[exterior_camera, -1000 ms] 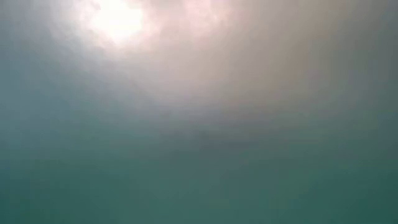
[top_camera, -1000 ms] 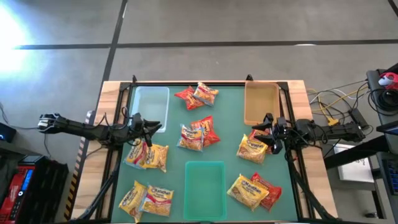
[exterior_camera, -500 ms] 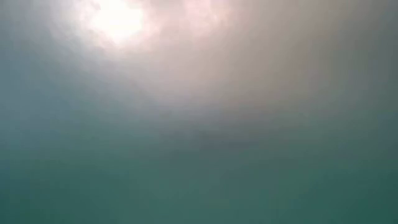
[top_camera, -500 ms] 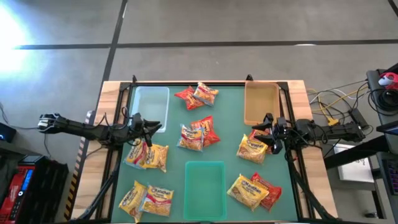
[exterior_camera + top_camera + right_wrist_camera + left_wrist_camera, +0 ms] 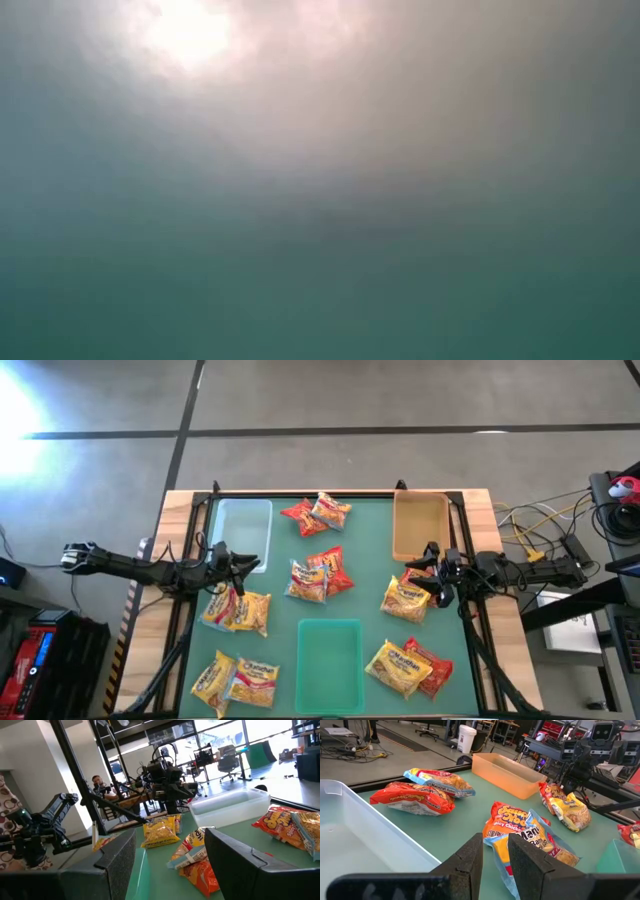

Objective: Sort Maruchan noodles

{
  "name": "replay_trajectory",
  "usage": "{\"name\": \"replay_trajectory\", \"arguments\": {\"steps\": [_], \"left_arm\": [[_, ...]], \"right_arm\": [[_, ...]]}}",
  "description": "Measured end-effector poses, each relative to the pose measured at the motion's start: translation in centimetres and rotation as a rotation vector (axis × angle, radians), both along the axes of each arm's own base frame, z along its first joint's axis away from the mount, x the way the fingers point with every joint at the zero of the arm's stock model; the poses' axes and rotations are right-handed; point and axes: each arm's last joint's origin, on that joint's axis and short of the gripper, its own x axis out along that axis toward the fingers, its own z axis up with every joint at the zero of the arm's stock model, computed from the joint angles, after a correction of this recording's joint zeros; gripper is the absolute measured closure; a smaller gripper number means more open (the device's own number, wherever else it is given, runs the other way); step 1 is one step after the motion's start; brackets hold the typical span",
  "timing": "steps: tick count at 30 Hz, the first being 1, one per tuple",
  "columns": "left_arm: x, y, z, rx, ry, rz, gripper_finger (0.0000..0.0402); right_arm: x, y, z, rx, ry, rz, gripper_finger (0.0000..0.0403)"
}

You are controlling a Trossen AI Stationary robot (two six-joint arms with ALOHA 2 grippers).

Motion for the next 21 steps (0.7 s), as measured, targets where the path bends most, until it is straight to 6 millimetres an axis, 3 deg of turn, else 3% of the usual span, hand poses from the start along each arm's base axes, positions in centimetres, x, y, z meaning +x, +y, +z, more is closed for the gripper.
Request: {"name": "replay_trajectory", "arguments": {"steps": [15, 21], "left_arm": [[0.1, 0.0, 0.6, -0.051, -0.094, 0.025, 0.0326], [0.4, -0.1, 2.0, -0.064, -0.131, -0.021, 0.0326]], "right_arm": [[0.0, 0.0, 0.0, 0.000, 0.000, 0.000, 0.0179], [0.0, 0.0, 0.0, 0.000, 0.000, 0.000, 0.0179]]}}
